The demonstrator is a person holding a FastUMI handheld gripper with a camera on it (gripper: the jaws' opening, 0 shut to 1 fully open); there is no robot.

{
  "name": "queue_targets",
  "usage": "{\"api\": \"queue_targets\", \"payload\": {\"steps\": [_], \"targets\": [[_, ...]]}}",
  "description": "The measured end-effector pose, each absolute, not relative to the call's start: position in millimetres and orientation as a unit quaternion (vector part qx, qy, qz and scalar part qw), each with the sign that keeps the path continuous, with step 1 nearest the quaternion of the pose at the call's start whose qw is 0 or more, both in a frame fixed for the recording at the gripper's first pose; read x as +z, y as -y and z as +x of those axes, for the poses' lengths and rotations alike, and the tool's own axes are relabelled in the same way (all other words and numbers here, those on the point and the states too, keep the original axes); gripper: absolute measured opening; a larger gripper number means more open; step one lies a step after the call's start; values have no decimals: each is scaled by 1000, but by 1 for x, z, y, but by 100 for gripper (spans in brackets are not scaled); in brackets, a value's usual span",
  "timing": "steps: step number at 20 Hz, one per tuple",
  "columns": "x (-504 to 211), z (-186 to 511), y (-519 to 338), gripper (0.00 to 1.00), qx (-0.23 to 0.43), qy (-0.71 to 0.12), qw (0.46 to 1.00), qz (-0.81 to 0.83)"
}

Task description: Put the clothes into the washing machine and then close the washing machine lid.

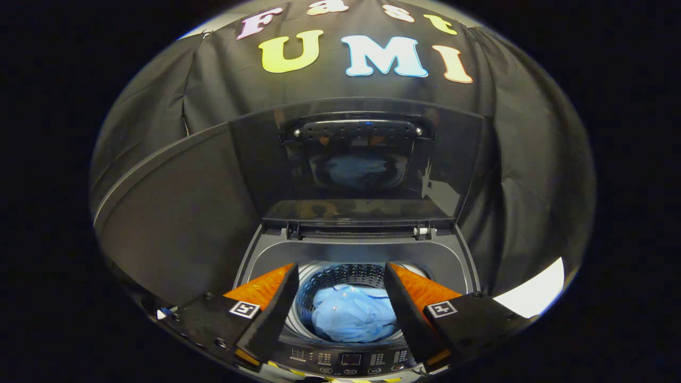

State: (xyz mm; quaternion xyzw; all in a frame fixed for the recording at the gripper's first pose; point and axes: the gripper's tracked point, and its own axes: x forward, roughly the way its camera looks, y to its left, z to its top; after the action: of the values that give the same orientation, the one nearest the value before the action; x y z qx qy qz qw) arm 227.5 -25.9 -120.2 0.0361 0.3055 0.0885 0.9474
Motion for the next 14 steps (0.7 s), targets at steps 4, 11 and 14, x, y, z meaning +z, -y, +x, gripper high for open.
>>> {"api": "queue_targets", "payload": {"steps": [4, 11, 14], "targets": [[-101, 226, 23, 97, 83, -288, 953, 34], [-40, 202, 24, 97, 76, -226, 970, 34], [-4, 187, 26, 97, 74, -180, 980, 37]]}}
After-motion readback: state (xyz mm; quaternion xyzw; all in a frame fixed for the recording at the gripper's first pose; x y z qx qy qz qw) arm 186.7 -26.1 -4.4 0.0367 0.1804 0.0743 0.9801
